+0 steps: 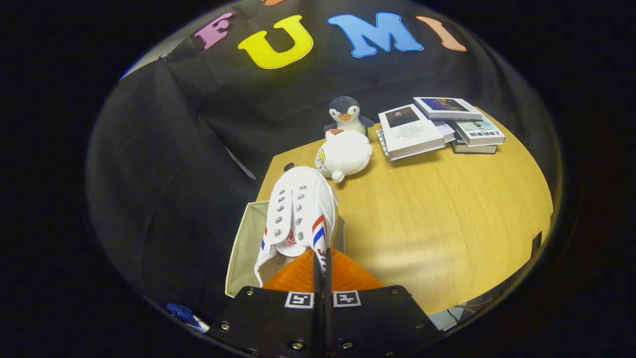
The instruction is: Open the storage box then place both shoes into the box .Put the left shoe in first, then the right shoe, with the right side of both shoes facing outward in a uniform manner.
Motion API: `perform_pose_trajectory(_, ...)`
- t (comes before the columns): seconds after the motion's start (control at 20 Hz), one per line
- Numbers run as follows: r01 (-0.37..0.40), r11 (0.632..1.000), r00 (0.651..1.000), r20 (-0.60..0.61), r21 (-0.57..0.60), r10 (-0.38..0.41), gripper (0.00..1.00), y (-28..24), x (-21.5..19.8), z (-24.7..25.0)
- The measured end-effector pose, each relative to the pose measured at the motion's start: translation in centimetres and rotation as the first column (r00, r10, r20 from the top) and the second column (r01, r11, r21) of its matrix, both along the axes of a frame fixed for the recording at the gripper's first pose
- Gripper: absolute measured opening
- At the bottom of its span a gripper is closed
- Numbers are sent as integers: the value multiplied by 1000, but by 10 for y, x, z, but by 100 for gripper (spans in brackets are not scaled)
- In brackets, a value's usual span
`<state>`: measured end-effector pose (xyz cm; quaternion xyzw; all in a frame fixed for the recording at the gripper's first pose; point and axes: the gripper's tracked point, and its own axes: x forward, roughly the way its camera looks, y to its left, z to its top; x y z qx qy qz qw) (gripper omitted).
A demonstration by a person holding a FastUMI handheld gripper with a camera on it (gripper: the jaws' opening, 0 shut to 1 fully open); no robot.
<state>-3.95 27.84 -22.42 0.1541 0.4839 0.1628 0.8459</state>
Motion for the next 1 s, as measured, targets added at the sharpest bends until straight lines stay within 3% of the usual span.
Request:
perform_pose_trajectory(0.65,-10,1000,999,-42,-14,9,1,60,-20,-33)
perform_pose_trajectory(0.7,-5,1000,1000,-12,18,5,28,64,-11,-26)
perform_pose_trajectory(0.75,-4,1000,1000,19,30,3,44,66,-6,-18)
perform_pose_trajectory(0.8,-13,1000,999,45,9,13,83,59,-1,-9)
perform_pose_trajectory(0.85,-27,1000,997,72,-12,28,98,56,1,-6)
perform_pose_trajectory(1.0,-55,997,985,161,-48,62,98,44,9,15)
